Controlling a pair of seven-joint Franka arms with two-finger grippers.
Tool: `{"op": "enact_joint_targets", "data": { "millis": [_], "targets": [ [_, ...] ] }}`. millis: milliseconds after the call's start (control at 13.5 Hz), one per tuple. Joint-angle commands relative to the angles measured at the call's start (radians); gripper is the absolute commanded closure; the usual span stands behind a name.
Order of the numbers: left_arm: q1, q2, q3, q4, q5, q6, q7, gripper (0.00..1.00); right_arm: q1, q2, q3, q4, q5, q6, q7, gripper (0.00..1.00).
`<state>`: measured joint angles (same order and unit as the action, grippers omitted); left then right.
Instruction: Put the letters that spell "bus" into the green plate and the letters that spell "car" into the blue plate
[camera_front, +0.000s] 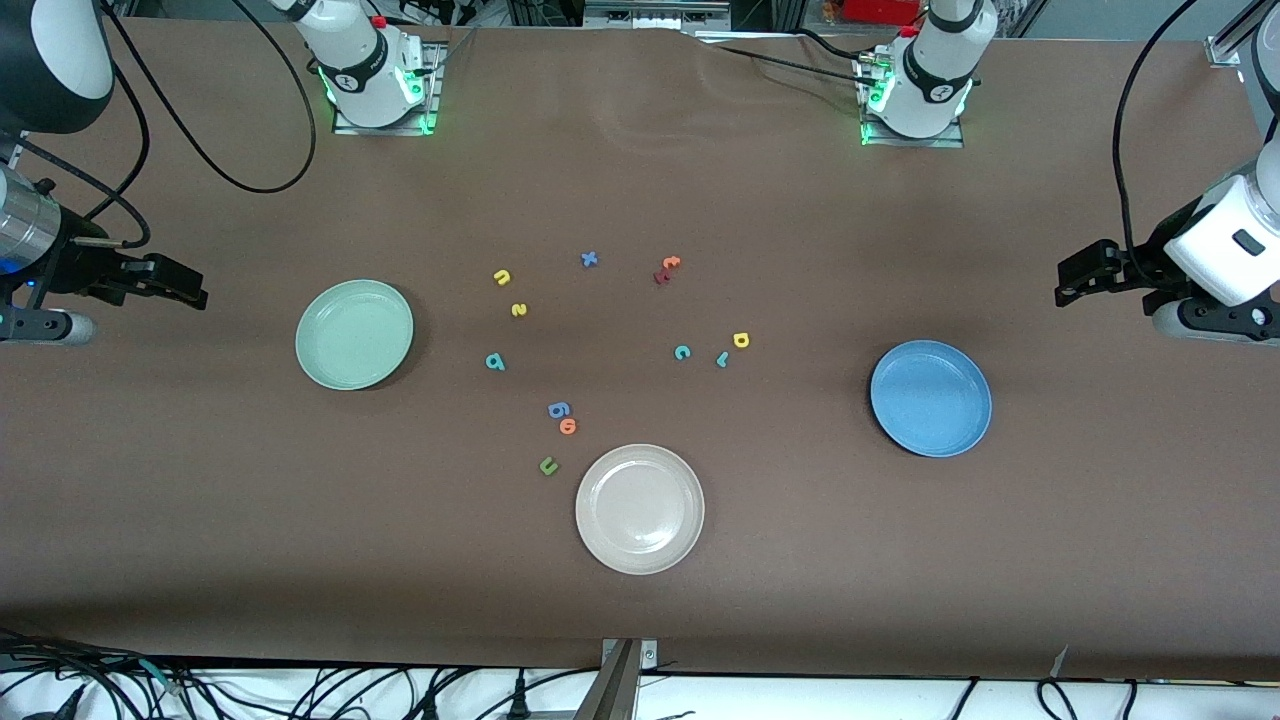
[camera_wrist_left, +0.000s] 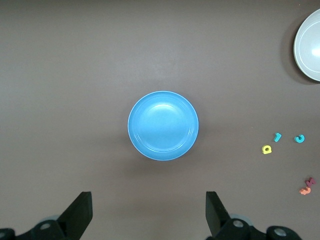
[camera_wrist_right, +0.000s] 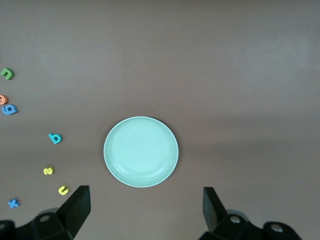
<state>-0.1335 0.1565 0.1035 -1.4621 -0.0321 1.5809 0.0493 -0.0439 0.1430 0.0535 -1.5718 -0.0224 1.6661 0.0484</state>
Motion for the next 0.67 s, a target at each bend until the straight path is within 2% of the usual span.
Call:
{"op": "enact_joint_targets", "data": {
  "millis": [0, 593],
  "targets": [
    [0.000, 0.012, 0.001, 0.026, -0.009, -0.010, 0.024, 0.00, 0.004, 0.010, -0.003, 0.027, -0.002, -0.020, -0.001, 0.01],
    [0.000, 0.012, 0.001, 0.026, -0.006, -0.010, 0.026, 0.00, 0.003, 0.010, -0.003, 0.013, -0.002, -0.022, 0.010, 0.01]
  ]
}}
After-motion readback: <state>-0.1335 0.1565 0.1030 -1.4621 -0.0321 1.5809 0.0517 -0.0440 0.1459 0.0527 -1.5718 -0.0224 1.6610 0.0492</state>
